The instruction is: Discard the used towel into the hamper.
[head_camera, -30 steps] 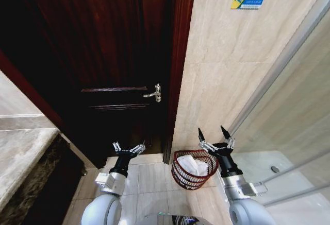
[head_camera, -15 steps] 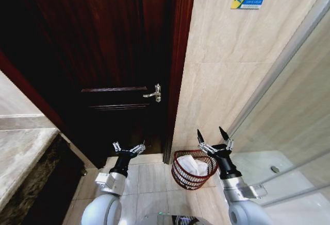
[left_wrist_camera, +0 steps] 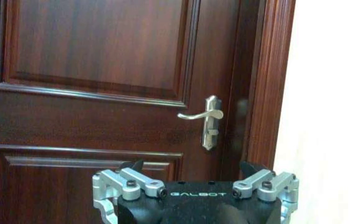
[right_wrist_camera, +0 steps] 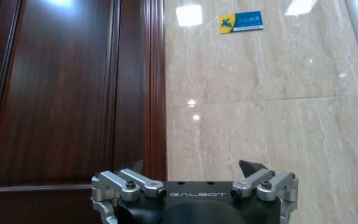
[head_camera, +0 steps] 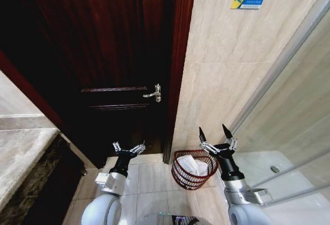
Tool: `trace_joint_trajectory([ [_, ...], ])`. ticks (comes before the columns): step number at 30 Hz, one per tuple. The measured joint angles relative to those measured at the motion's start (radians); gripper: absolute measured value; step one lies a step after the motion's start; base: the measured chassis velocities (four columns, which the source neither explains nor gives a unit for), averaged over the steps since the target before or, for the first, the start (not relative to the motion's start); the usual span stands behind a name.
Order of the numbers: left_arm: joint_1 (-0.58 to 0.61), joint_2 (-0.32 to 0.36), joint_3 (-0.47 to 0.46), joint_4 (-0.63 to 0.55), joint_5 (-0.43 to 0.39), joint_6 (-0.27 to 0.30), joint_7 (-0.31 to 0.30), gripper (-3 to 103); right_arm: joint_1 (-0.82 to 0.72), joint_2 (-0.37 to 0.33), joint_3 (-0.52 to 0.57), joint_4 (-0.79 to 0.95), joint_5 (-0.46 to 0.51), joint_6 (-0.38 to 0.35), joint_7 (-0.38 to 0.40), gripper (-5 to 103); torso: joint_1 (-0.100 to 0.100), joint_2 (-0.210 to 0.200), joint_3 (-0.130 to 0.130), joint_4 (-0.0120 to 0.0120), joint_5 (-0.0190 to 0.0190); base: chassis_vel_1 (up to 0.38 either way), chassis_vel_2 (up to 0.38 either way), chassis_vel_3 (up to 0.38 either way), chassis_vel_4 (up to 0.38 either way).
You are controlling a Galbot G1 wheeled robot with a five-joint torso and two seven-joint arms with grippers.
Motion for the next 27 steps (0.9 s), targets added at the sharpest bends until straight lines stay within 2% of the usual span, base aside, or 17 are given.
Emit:
trace_joint_trajectory([
  [5, 0.0, 0.0, 0.0, 0.0, 0.0, 0.0, 0.0, 100, 0.001, 0.001, -0.001, 0.0, -0.024, 0.01, 0.01, 100, 0.0, 0.0, 0.0, 0.0, 0.0, 0.0, 0.0, 0.0, 0.0],
  [10, 0.0, 0.0, 0.0, 0.0, 0.0, 0.0, 0.0, 100, -0.006, 0.0, -0.003, 0.026, -0.053, -0.027, 0.018, 100, 0.0, 0.0, 0.0, 0.0, 0.0, 0.0, 0.0, 0.0, 0.0],
  [14, 0.0, 0.0, 0.0, 0.0, 0.0, 0.0, 0.0, 100, -0.002, -0.002, -0.006, 0.035, -0.064, -0.026, 0.019, 100, 0.0, 0.0, 0.0, 0.0, 0.0, 0.0, 0.0, 0.0, 0.0],
  [18, 0.0, 0.0, 0.0, 0.0, 0.0, 0.0, 0.0, 100, 0.01, -0.002, -0.012, 0.037, -0.036, -0.014, 0.036, 100, 0.0, 0.0, 0.0, 0.0, 0.0, 0.0, 0.0, 0.0, 0.0],
  [27, 0.0, 0.0, 0.0, 0.0, 0.0, 0.0, 0.0, 100, 0.008, 0.001, -0.008, 0.044, -0.008, -0.004, 0.017, 100, 0.0, 0.0, 0.0, 0.0, 0.0, 0.0, 0.0, 0.0, 0.0],
])
